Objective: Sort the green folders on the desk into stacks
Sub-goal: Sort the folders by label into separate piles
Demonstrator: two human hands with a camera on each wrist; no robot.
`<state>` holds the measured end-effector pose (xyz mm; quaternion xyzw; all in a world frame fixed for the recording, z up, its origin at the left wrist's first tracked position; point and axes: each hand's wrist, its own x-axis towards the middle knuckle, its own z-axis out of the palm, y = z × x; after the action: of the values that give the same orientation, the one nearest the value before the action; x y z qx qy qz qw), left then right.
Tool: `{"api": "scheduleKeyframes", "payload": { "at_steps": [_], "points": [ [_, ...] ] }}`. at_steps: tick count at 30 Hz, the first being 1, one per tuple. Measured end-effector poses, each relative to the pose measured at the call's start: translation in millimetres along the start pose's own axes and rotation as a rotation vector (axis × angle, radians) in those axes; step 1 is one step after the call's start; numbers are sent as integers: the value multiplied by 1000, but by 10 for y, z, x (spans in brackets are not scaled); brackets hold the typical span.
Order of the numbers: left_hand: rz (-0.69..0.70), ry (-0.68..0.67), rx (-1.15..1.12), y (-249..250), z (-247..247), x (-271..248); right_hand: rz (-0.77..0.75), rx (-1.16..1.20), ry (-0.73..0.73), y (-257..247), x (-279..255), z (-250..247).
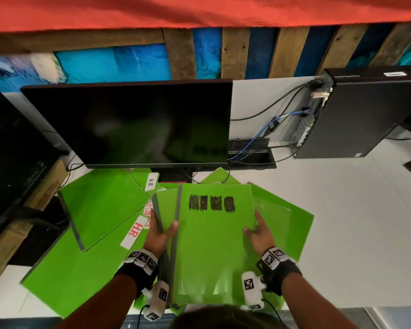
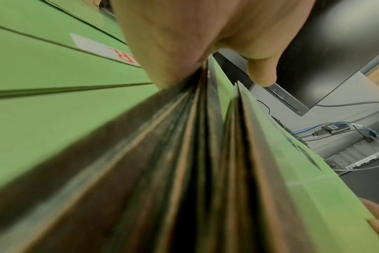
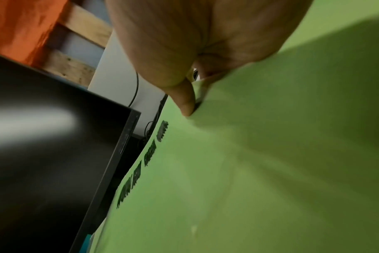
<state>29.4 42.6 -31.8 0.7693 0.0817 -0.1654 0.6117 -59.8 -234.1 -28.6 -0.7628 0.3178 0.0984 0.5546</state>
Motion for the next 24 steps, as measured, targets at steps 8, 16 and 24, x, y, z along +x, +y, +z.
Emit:
{"api": "scheduleKeyframes", "payload": {
  "at_steps": [8, 16, 24],
  "points": [
    [68, -115, 154, 20, 37, -183, 0, -464, -62, -127, 236, 129],
    [-81, -34, 207, -23, -108, -93, 359, -325, 60, -132, 259, -23],
    [-178, -57, 264, -68, -130, -50, 385, -156, -12, -89, 298, -99]
  ]
}}
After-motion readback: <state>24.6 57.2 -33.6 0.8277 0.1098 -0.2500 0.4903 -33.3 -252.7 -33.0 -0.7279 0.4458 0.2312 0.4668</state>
